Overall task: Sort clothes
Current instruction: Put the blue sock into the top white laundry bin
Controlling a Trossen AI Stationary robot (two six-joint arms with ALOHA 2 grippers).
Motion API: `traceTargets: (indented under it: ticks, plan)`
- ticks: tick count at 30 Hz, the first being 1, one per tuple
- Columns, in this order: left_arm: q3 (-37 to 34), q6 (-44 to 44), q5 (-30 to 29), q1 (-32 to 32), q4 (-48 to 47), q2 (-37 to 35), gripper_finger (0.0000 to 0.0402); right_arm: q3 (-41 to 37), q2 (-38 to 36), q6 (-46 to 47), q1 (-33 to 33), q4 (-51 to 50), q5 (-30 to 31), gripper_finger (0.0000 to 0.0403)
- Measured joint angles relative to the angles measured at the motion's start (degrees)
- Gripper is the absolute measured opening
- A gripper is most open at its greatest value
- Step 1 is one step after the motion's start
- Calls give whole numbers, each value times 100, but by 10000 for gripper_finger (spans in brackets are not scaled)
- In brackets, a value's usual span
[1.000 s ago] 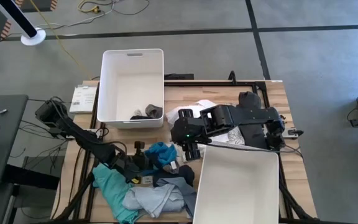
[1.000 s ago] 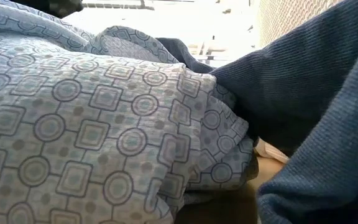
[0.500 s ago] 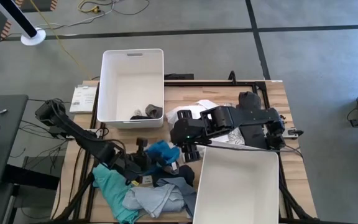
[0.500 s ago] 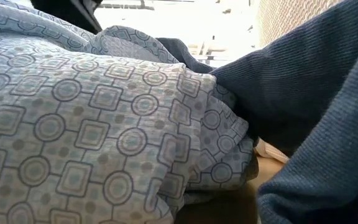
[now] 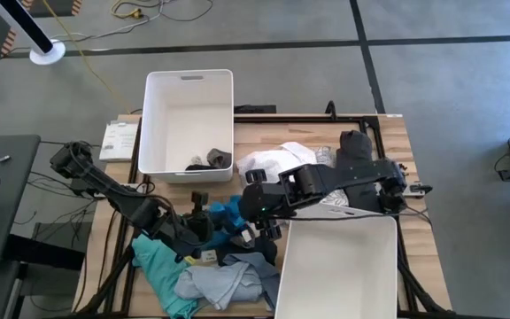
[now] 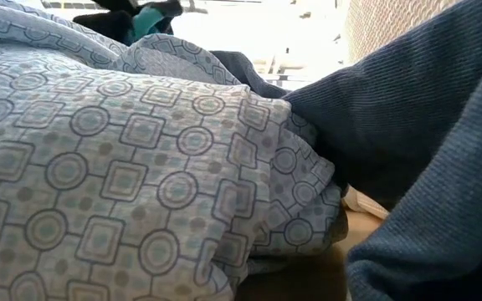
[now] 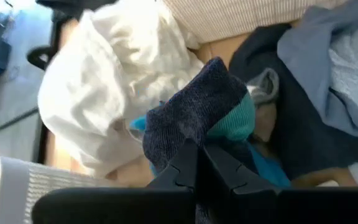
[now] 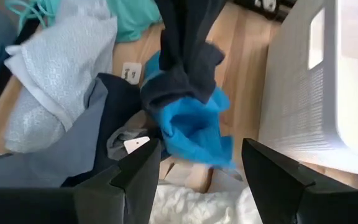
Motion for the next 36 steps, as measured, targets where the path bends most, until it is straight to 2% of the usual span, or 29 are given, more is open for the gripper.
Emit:
traceTargets:
  ticks: [5, 12, 22, 31, 36]
  plan:
    - [-132, -470, 487, 0, -87, 4, 16, -349, 0, 43, -4, 175, 0, 244]
    - [-536, -948, 574, 0, 17, 8, 21, -606, -4, 80, -4, 398, 0, 244]
    - [-1065, -998, 728, 0, 735, 8, 26, -667, -7, 129, -8, 471, 0, 244]
    - [-1302, -1064, 792, 0, 974, 10, 92, -665, -7, 146, -8, 479, 2, 244]
    - [-1401, -1072, 800, 0, 1109, 10, 88, -665, -7, 146, -8, 485, 2, 244]
